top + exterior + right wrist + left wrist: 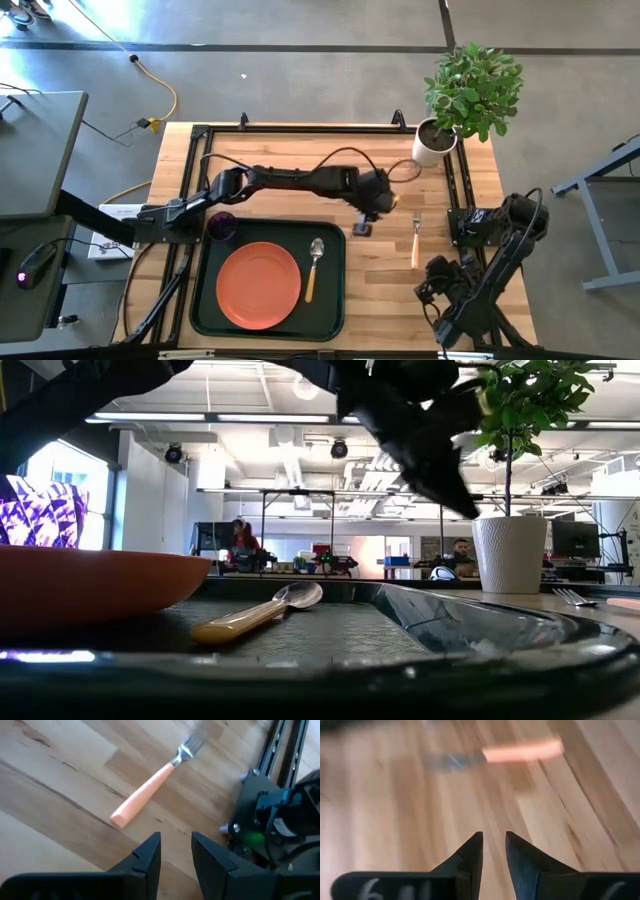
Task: Pick and place plate/cup/fork/spoon on tray
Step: Put the light orange fork on the black serving tray to the right of the yellow spoon
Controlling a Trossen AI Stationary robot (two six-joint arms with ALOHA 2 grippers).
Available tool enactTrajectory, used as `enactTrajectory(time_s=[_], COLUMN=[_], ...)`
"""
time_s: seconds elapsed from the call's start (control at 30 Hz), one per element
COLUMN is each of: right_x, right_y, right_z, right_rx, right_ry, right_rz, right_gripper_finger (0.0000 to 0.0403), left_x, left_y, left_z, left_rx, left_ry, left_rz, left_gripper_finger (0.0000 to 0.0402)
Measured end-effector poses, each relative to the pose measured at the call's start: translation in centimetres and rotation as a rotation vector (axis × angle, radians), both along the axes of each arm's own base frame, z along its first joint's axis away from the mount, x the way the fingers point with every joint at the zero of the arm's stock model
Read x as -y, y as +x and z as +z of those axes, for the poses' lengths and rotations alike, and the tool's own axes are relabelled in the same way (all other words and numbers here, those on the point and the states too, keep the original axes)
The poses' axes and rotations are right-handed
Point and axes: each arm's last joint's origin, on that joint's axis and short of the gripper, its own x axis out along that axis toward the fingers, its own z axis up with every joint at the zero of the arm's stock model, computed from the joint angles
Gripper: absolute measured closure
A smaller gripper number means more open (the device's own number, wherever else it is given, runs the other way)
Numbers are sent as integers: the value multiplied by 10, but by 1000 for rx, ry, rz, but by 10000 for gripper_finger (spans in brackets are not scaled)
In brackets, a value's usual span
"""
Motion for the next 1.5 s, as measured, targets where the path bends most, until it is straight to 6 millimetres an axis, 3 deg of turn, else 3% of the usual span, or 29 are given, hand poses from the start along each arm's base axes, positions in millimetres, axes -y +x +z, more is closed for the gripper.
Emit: enactTrajectory(time_s=[0.23, 0.6, 0.77, 1.0, 1.17, 1.33, 1.43, 1.5], right_x=[-1, 4, 2, 6, 24, 49, 61, 68], right_y=[-6, -10, -14, -11, -17, -29, -33, -35], right_z=[-25, -44, -47, -46, -58, -83, -93, -94], right_rx=[-1, 58, 47, 50, -38, -34, 45, 71], right_ry=[96, 123, 141, 108, 36, 1, 47, 52], right_rz=[-35, -86, -84, -90, -146, -122, -86, -79], right_gripper_finger=[304, 304, 304, 304, 308, 352, 392, 395], left_x=[-10, -16, -20, -33, -33, -21, -13, -9], left_y=[28, 61, 66, 64, 64, 62, 58, 56], left_z=[7, -75, -94, -99, -98, -94, -80, -70], left_rx=[337, 548, 590, 555, 558, 500, 438, 428], left_ry=[-11, -32, -15, -91, -113, -119, -28, 27], left_rz=[47, 130, 197, 294, 265, 233, 210, 206], left_gripper_finger=[329, 246, 229, 227, 227, 229, 238, 245])
